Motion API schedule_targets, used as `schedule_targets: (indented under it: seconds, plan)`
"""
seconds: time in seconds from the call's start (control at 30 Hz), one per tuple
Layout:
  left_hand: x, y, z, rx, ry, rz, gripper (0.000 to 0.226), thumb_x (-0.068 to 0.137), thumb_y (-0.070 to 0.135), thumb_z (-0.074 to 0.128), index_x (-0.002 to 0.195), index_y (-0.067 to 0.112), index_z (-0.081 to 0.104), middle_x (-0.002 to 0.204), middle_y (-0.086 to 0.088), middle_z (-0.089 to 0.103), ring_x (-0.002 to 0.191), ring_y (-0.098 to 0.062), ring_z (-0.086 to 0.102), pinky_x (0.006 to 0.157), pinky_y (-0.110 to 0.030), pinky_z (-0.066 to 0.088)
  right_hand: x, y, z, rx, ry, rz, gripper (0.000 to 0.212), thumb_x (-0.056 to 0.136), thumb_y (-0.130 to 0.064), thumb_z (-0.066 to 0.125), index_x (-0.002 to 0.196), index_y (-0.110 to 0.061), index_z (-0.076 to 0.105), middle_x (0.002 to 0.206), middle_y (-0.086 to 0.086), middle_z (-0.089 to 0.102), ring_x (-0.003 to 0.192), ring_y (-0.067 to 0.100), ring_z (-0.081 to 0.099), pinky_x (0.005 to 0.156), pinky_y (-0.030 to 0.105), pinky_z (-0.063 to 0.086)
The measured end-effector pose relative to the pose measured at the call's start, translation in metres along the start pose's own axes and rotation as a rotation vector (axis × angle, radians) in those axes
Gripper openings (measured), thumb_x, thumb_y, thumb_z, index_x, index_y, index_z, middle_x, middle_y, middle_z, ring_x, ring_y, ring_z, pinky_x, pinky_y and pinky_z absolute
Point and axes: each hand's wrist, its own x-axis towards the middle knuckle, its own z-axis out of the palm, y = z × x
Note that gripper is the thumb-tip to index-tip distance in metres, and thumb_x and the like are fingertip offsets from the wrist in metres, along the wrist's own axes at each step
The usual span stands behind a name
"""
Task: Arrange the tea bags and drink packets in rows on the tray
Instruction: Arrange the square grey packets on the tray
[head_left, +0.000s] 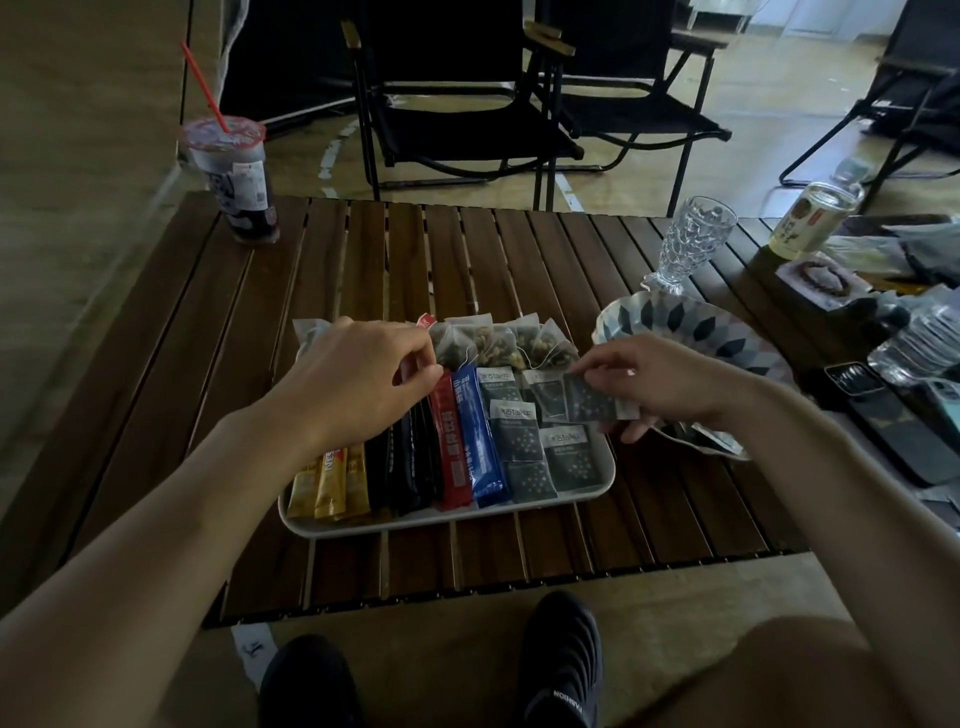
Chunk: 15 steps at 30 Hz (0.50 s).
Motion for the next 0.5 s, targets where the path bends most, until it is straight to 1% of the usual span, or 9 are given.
schedule_targets:
  seconds: [0.07, 0.13, 0.17, 0.23, 0.27, 0.3, 0.33, 0.4, 0.5]
  plan:
    - [0.001, -0.001, 0.000, -0.005, -0.003, -0.004, 0.020, 0.093, 0.047, 0.051, 0.098, 0.030, 0.061, 0.093, 0.014, 0.062, 0.087, -0.006, 0.059, 0.095, -0.043, 0.047, -0.002, 0.004, -0.004, -0.137, 0.038, -0.065, 0.023, 0.096, -0.020, 0.060, 0.118, -0.020, 0.066, 0.110, 0.000, 0.065, 0.062, 0.012, 0.070, 0.048, 0.019, 0.051]
    - [0.002, 0.000, 0.001, -0.005, -0.007, -0.008, 0.019, 0.093, 0.047, 0.051, 0.097, 0.031, 0.061, 0.093, 0.014, 0.062, 0.087, -0.008, 0.059, 0.096, -0.045, 0.046, 0.000, 0.006, -0.005, -0.206, 0.059, -0.137, 0.028, 0.088, -0.022, 0.071, 0.115, -0.023, 0.067, 0.108, -0.001, 0.067, 0.058, 0.009, 0.068, 0.048, 0.017, 0.049]
    - [0.002, 0.000, 0.001, -0.003, -0.012, -0.008, 0.019, 0.093, 0.048, 0.052, 0.097, 0.031, 0.060, 0.093, 0.014, 0.062, 0.088, -0.008, 0.060, 0.096, -0.046, 0.046, 0.002, 0.006, -0.004, -0.197, 0.046, -0.155, 0.032, 0.084, -0.022, 0.075, 0.115, -0.023, 0.067, 0.108, -0.001, 0.067, 0.061, 0.007, 0.069, 0.052, 0.019, 0.052]
    - [0.003, 0.000, 0.002, 0.000, -0.020, -0.008, 0.019, 0.092, 0.047, 0.052, 0.097, 0.031, 0.060, 0.095, 0.014, 0.062, 0.089, -0.008, 0.060, 0.098, -0.046, 0.045, 0.007, 0.005, -0.001, -0.179, -0.006, -0.159, 0.042, 0.077, -0.023, 0.081, 0.116, -0.025, 0.066, 0.107, -0.002, 0.070, 0.078, 0.008, 0.072, 0.065, 0.027, 0.060]
    - [0.003, -0.001, 0.002, -0.002, -0.022, -0.009, 0.019, 0.093, 0.047, 0.052, 0.098, 0.030, 0.061, 0.095, 0.014, 0.063, 0.089, -0.008, 0.060, 0.098, -0.044, 0.044, 0.009, 0.004, 0.001, -0.205, -0.026, -0.158, 0.045, 0.075, -0.026, 0.083, 0.116, -0.026, 0.065, 0.106, -0.004, 0.072, 0.085, 0.008, 0.071, 0.072, 0.029, 0.060]
    - [0.003, -0.002, 0.002, -0.008, -0.026, -0.012, 0.020, 0.093, 0.046, 0.052, 0.098, 0.029, 0.061, 0.095, 0.013, 0.063, 0.089, -0.007, 0.060, 0.097, -0.043, 0.045, 0.012, 0.005, 0.003, -0.242, -0.037, -0.162, 0.047, 0.073, -0.029, 0.084, 0.115, -0.029, 0.064, 0.105, -0.006, 0.072, 0.089, 0.006, 0.070, 0.077, 0.028, 0.059]
    - [0.003, -0.002, 0.002, -0.012, -0.028, -0.013, 0.020, 0.093, 0.045, 0.052, 0.099, 0.028, 0.062, 0.095, 0.013, 0.062, 0.088, -0.007, 0.059, 0.095, -0.041, 0.046, 0.015, 0.005, 0.006, -0.273, -0.040, -0.168, 0.045, 0.073, -0.031, 0.084, 0.113, -0.030, 0.064, 0.105, -0.008, 0.071, 0.091, 0.004, 0.068, 0.078, 0.026, 0.056]
    - [0.002, -0.003, 0.001, -0.011, -0.032, -0.015, 0.022, 0.093, 0.045, 0.051, 0.100, 0.028, 0.061, 0.095, 0.013, 0.062, 0.088, -0.006, 0.058, 0.094, -0.040, 0.047, 0.020, 0.006, 0.011, -0.309, -0.019, -0.179, 0.038, 0.074, -0.030, 0.084, 0.108, -0.031, 0.065, 0.105, -0.011, 0.068, 0.091, 0.000, 0.065, 0.074, 0.019, 0.051]
    - [0.003, -0.004, 0.001, -0.016, -0.042, -0.020, 0.022, 0.092, 0.046, 0.050, 0.099, 0.028, 0.061, 0.094, 0.014, 0.061, 0.086, -0.005, 0.058, 0.090, -0.041, 0.050, 0.026, 0.006, 0.017, -0.384, 0.038, -0.202, 0.032, 0.075, -0.031, 0.083, 0.102, -0.027, 0.067, 0.099, -0.012, 0.066, 0.085, -0.002, 0.062, 0.067, 0.014, 0.044]
